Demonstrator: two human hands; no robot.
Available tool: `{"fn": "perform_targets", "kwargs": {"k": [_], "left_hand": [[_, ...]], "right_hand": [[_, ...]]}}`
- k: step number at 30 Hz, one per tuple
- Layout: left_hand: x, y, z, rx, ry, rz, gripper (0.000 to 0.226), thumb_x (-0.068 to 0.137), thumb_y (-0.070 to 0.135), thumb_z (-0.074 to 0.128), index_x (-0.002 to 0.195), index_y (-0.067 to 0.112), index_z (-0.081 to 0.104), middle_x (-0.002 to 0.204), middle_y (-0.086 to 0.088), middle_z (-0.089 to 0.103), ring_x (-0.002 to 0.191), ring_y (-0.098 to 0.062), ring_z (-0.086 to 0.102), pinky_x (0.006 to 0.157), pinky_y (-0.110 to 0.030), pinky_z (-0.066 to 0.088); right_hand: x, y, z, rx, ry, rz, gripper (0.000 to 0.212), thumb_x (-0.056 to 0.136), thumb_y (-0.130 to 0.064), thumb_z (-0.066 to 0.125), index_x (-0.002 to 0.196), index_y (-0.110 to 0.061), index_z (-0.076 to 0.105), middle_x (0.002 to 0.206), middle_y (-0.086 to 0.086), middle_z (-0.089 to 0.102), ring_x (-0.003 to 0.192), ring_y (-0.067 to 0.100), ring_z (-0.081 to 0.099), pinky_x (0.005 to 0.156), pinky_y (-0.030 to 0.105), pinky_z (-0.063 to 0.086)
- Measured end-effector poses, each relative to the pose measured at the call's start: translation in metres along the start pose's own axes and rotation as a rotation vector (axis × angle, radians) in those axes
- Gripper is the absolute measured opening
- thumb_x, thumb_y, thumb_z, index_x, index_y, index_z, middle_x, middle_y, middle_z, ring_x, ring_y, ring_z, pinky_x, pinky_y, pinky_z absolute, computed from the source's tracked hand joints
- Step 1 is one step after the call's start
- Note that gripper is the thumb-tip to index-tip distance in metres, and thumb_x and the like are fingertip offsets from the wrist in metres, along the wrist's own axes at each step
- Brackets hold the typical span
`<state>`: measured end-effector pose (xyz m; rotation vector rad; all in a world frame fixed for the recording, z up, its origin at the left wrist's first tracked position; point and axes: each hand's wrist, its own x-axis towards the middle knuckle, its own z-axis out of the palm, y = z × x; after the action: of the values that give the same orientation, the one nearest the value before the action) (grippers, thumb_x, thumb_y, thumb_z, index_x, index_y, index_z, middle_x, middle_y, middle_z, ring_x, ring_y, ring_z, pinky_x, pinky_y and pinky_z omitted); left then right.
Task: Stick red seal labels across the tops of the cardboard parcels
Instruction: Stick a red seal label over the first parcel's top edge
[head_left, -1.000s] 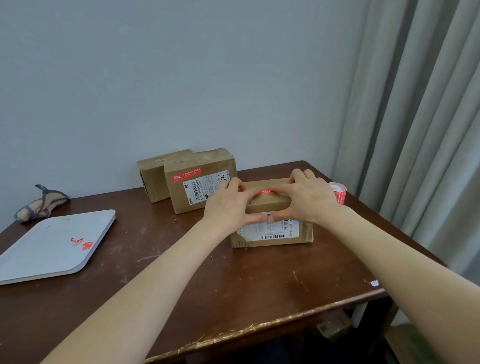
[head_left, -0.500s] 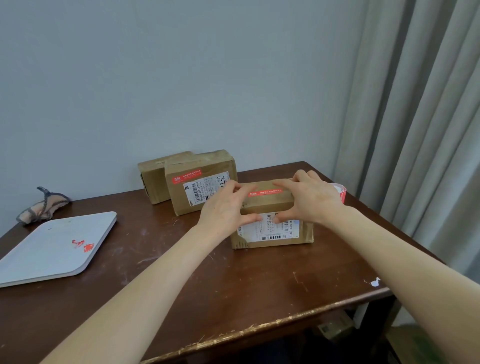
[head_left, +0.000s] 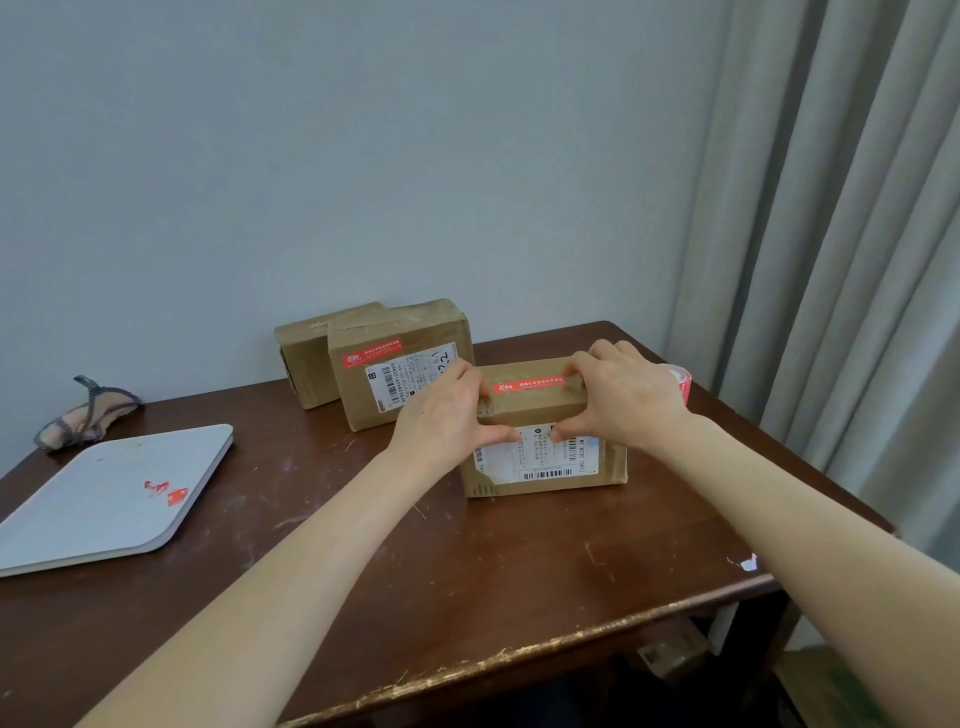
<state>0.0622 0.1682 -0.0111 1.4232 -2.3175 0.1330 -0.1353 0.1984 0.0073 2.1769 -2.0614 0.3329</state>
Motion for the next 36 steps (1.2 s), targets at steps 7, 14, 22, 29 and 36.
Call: {"fn": "perform_targets", "kwargs": {"k": [7, 14, 22, 29, 36], "left_hand": [[0.005, 0.001, 0.006, 0.108, -0.039, 0.026, 0.078, 0.071, 0.071, 0.059, 0.136, 0.031, 0.046, 0.131, 0.002, 0.042, 0.121, -0.015, 0.041, 0.090, -0.032, 0.047], [0.007, 0.002, 0.006, 0.116, -0.050, 0.017, 0.076, 0.072, 0.070, 0.059, 0.135, 0.030, 0.048, 0.131, 0.002, 0.043, 0.122, -0.015, 0.041, 0.090, -0.032, 0.044], [0.002, 0.000, 0.009, 0.082, 0.008, 0.037, 0.075, 0.073, 0.068, 0.059, 0.135, 0.026, 0.048, 0.132, 0.005, 0.047, 0.119, -0.014, 0.046, 0.087, -0.028, 0.044], [-0.008, -0.003, 0.009, -0.029, 0.049, 0.061, 0.066, 0.079, 0.057, 0.062, 0.136, 0.027, 0.047, 0.134, 0.008, 0.044, 0.109, -0.012, 0.054, 0.079, -0.023, 0.044], [-0.006, -0.003, 0.011, -0.038, 0.035, 0.053, 0.061, 0.080, 0.055, 0.062, 0.132, 0.024, 0.053, 0.130, 0.008, 0.045, 0.107, -0.013, 0.054, 0.079, -0.025, 0.045]], "right_hand": [[-0.001, 0.000, 0.004, -0.071, 0.009, -0.028, 0.080, 0.064, -0.081, 0.058, 0.131, -0.038, 0.053, 0.116, 0.000, 0.045, 0.111, 0.021, 0.040, 0.087, 0.033, 0.038], [0.002, 0.001, 0.002, -0.047, -0.028, -0.020, 0.080, 0.064, -0.081, 0.059, 0.131, -0.037, 0.054, 0.119, 0.000, 0.046, 0.114, 0.021, 0.040, 0.087, 0.033, 0.038], [0.001, 0.001, 0.003, -0.047, -0.009, -0.013, 0.083, 0.065, -0.079, 0.059, 0.134, -0.034, 0.050, 0.122, 0.000, 0.048, 0.115, 0.021, 0.041, 0.086, 0.033, 0.039], [-0.005, 0.004, 0.003, -0.048, 0.047, -0.035, 0.071, 0.072, -0.074, 0.059, 0.131, -0.035, 0.053, 0.120, -0.003, 0.051, 0.112, 0.018, 0.044, 0.075, 0.027, 0.035], [-0.003, 0.003, 0.001, -0.027, 0.013, -0.031, 0.067, 0.072, -0.073, 0.060, 0.126, -0.033, 0.060, 0.117, -0.003, 0.052, 0.110, 0.019, 0.043, 0.085, 0.032, 0.038]]}}
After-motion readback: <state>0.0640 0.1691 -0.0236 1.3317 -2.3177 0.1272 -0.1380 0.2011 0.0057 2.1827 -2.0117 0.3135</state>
